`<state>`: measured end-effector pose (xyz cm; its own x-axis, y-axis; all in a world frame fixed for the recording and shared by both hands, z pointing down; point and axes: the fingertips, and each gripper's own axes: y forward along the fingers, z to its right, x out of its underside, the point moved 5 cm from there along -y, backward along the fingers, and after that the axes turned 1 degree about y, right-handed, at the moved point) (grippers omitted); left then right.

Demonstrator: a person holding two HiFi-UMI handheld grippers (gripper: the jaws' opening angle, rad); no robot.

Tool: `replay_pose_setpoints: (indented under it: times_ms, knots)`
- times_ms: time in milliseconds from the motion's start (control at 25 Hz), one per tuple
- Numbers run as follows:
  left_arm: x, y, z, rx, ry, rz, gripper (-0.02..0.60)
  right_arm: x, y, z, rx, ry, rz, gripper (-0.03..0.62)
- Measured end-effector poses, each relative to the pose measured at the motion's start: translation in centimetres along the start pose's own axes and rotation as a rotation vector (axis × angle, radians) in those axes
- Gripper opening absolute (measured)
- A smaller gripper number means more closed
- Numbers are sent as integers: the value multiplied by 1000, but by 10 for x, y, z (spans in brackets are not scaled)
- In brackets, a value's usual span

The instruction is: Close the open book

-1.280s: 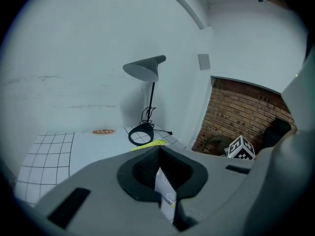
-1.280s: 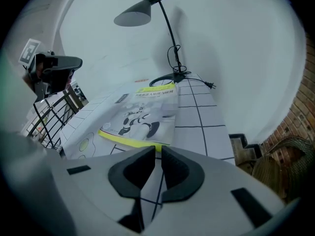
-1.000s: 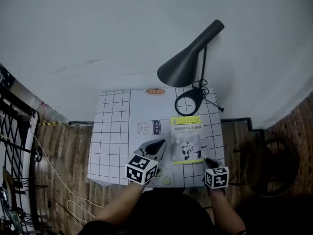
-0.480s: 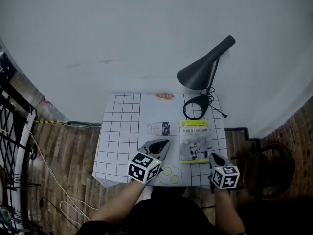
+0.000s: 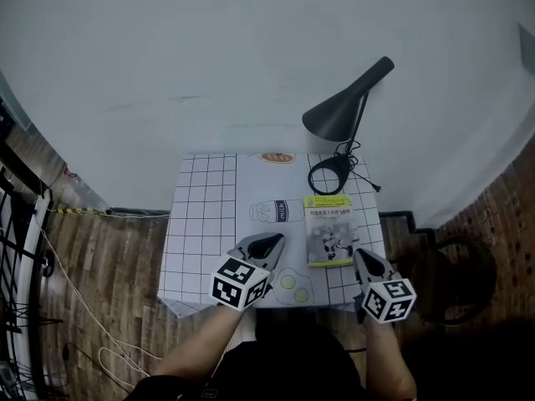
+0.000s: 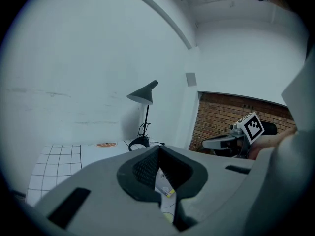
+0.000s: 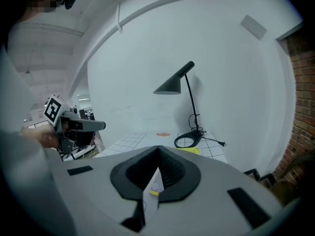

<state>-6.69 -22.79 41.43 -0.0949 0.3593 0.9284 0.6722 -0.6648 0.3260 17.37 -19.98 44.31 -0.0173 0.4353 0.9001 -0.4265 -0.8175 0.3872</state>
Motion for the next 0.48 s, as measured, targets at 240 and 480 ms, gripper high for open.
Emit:
replay_pose_setpoints:
  times_ms: [240,480]
  knots:
    - [-11,-7,4,-38,24,-3,5,-25,-7,0,-64,-40,53,3]
    - [-31,-5,10,-102,8,34,5,-58,-22,13,-115,-78,102,3]
